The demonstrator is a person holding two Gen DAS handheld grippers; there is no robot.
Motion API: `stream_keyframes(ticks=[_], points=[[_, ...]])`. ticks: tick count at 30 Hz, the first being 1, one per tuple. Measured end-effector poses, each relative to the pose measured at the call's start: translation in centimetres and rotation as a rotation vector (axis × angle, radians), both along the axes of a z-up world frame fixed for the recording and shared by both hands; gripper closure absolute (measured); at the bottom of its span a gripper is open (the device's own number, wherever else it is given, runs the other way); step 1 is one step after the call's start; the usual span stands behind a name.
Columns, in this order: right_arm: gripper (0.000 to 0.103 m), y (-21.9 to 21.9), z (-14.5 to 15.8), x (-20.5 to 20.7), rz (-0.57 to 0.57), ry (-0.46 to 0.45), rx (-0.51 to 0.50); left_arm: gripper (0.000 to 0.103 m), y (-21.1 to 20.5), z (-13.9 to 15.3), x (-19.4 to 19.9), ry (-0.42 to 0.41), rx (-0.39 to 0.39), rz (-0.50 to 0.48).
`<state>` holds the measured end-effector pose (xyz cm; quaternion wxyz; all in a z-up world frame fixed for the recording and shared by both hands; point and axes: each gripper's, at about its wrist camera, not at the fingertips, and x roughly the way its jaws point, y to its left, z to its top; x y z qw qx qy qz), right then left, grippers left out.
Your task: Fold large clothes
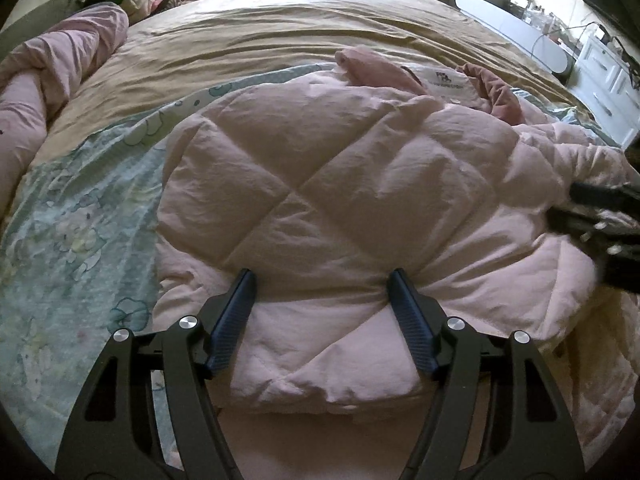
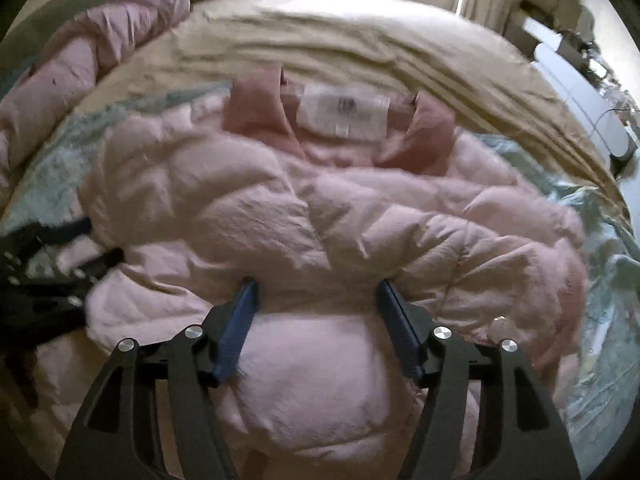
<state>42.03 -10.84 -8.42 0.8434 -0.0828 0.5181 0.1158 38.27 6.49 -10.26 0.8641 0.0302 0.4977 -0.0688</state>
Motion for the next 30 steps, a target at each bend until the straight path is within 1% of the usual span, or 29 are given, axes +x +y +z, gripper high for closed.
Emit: stream_keyframes(ticks=[2,5,11,16,19,21,23,25,27,28,30], points=[[0.04,-0.4,-1.0,0.3,-0.01,0.012,0.023,0.041,0.0,-0.2,0.0,-0.003,-0.002,-0.001],[0.04,-0.6,-1.6,0.3,-0.027,0.008,0.044,0.041,0.0,-0.5,-0.1,-0.006,-0.006,0.003],[0.04,-0.5,-2.2,0.2,-0.041,-0.009,0.038,0.041,0.1,-0.9,0.1,-0.012,-0.02,0.002],[0.04,-0.7,-2.1,0.4,-0.047,-0.011,0.045,0.041,0.0,-0.8,0.1,-0.013,-0.022,0.012],[0.04,-1.3,-0.5,-0.1,-0.045,-0.008,0.096,0.042,0.2,0.3,-0.6,-0.019,-0.029,0.019],[0.04,-2.1,1.8,-1.6,-0.042,-0.032,0.139,0.042,0.2,1.7,-1.6,-0.031,-0.02,0.011],[0.04,-2.5,3.6,-3.7,-0.028,-0.065,0.159,0.037,0.0,2.8,-2.7,-0.058,-0.012,-0.003],[0.04,-2.7,4.2,-5.4,-0.011,-0.076,0.163,0.037,-0.1,3.4,-3.7,-0.072,-0.017,-0.013],[0.04,-2.5,3.7,-6.7,0.002,-0.052,0.15,0.037,-0.5,2.8,-4.0,-0.054,-0.015,-0.025],[0.04,-2.3,3.2,-7.0,0.002,-0.036,0.137,0.036,-0.7,2.2,-4.0,-0.05,-0.001,-0.025],[0.04,-2.2,1.9,-7.1,-0.007,-0.016,0.103,0.034,-0.7,1.4,-3.8,-0.037,-0.003,-0.022]])
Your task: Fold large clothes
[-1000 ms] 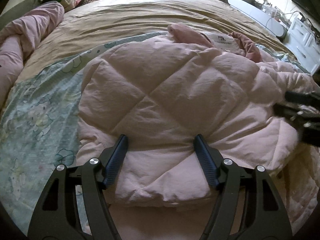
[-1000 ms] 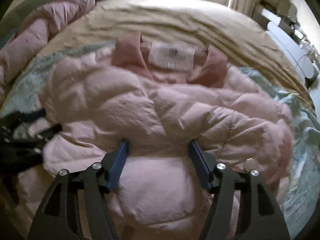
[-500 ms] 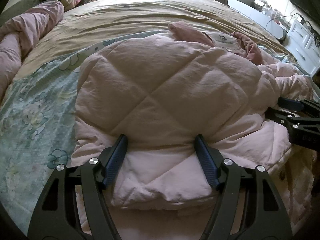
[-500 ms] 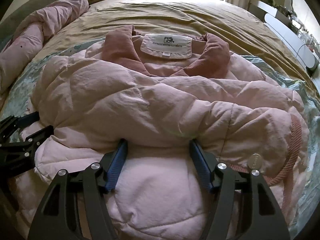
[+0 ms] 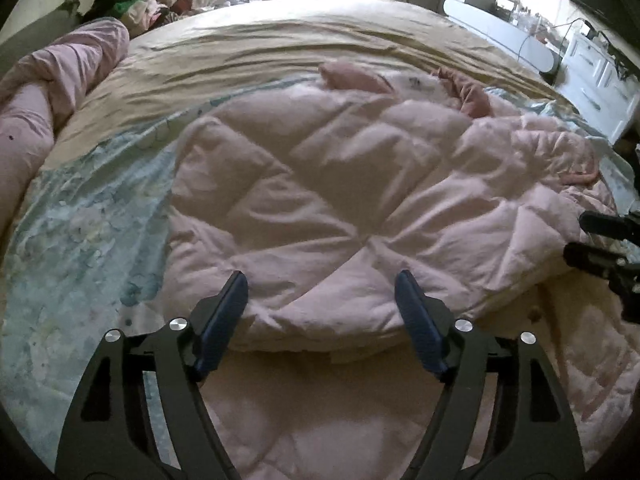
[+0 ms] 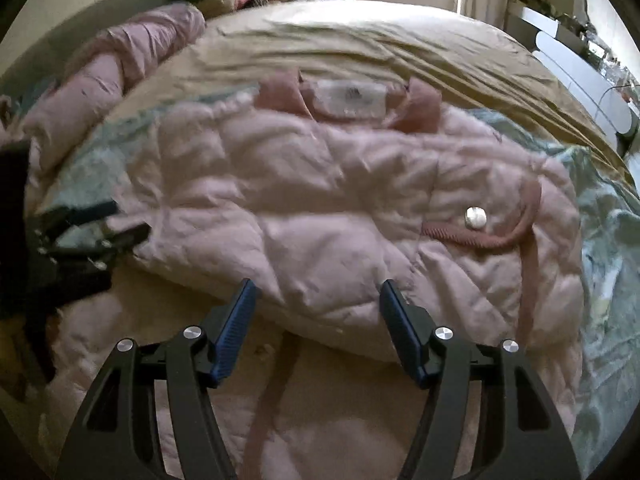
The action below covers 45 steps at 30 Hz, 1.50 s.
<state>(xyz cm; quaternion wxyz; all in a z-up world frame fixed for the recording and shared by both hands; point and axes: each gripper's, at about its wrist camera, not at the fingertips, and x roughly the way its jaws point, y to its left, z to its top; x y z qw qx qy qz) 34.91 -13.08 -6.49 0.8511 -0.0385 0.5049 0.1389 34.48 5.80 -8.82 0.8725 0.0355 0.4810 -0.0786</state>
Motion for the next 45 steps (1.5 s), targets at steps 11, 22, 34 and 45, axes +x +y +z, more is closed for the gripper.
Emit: stream_keyframes(ticks=[11,22,34,45], points=[[0.038,-0.2,-2.4,0.9,-0.068,0.02,0.038,0.031,0.7,-0.1,-0.2,0.014,-0.046,0.026],[0.014,-4.7,5.4,-4.1,-0.123,-0.162,0.106,0.009,1.6,5.1,-3.2,-0.054,-0.071,0.061],[0.014,-6.0,8.6,-8.2,-0.132,-0.244,0.078,0.009,1.7,9.2,-6.3,-0.133,-0.089,0.078],[0.014,-6.3,11.6,-11.4,-0.127,-0.314,0.066,0.009,1.9,11.6,-9.8,-0.189,-0.098,0.077]])
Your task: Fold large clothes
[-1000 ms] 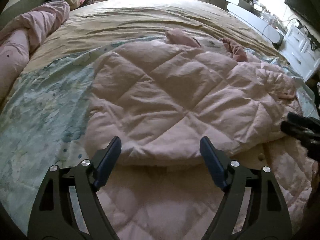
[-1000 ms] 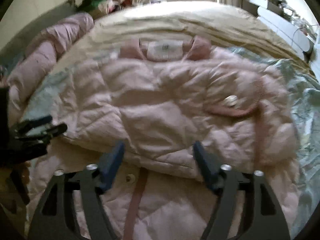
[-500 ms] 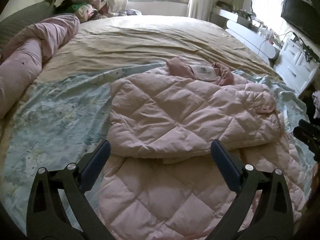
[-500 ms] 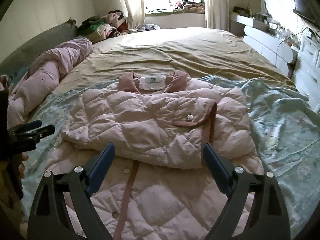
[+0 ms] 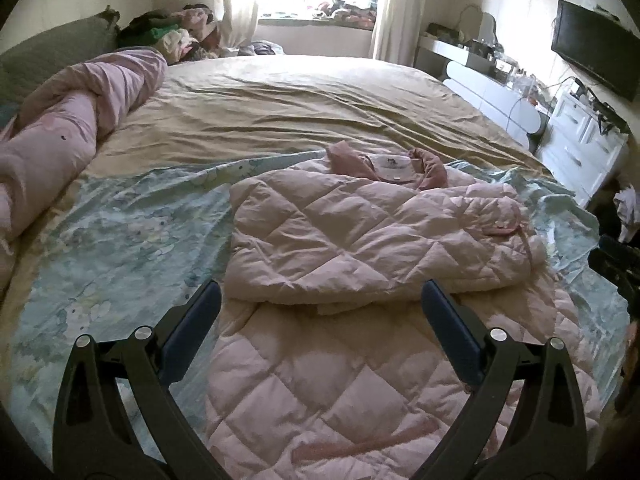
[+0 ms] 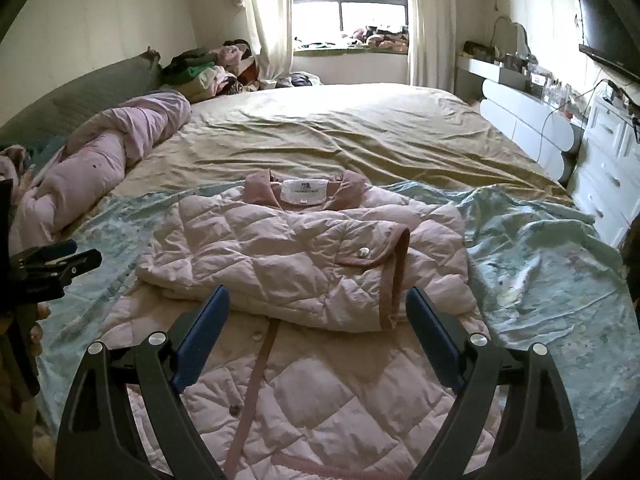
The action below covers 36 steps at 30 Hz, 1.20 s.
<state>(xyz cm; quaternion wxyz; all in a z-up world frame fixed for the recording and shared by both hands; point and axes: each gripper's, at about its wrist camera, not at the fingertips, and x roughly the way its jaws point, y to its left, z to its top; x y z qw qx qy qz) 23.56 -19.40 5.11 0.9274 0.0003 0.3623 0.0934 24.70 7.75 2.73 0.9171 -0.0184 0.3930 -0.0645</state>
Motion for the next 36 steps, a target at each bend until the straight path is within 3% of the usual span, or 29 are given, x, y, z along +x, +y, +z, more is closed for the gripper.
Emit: stream_keyframes(ticks=[17,20,36], points=[[0.014,0.2,1.6,-4.6,0.027,-0.045,-0.001,0.009,-0.2,1.3,-5.9,-0.039,-0.014,0.004],[0.004,0.0,1.6,-5.4,0.027,-0.05,0.004,0.009,-0.3,1.2,-6.7,-0.04,-0.012,0.001],[0.004,-0.7,1.2,-8.6,0.036,-0.063,0.02,0.009,-0.6,0.1,-9.7,-0.033,-0.014,0.016]])
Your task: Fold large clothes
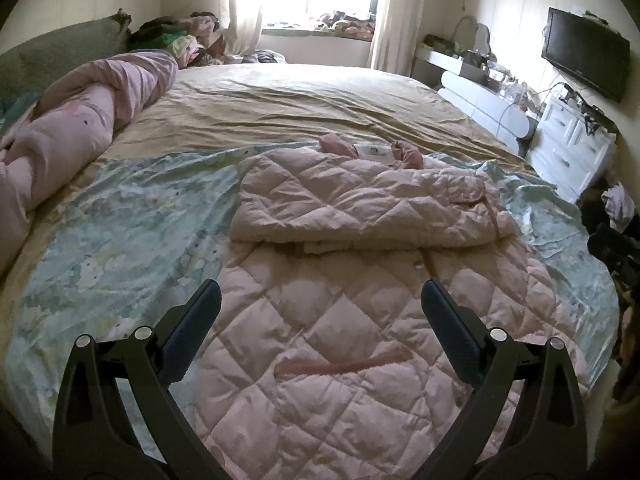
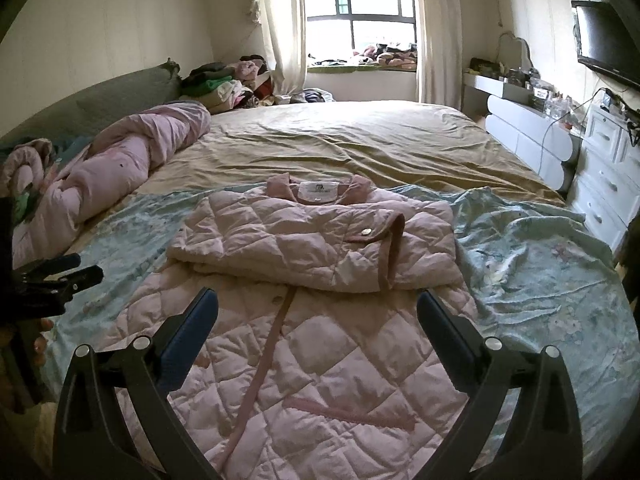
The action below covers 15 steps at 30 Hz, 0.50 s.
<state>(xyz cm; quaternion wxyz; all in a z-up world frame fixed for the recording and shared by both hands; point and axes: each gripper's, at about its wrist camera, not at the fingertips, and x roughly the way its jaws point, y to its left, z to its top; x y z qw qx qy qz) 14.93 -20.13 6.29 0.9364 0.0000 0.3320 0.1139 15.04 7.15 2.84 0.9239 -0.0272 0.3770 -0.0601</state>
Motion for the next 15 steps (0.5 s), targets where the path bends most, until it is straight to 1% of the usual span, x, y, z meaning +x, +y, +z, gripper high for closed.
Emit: stream_keyframes(ticks=[11,15], points=[[0.004,-0.2,-1.3,-1.3,0.015,0.03,-0.005,0.009,0.9,-1.7,-2.1,0.024,0.009,0.036],[0.004,-0.5,-2.1,-1.8,0.015,0.052,-0.027,0.009,1.4,-1.9,-3.0,0.015,0.041,0.055]])
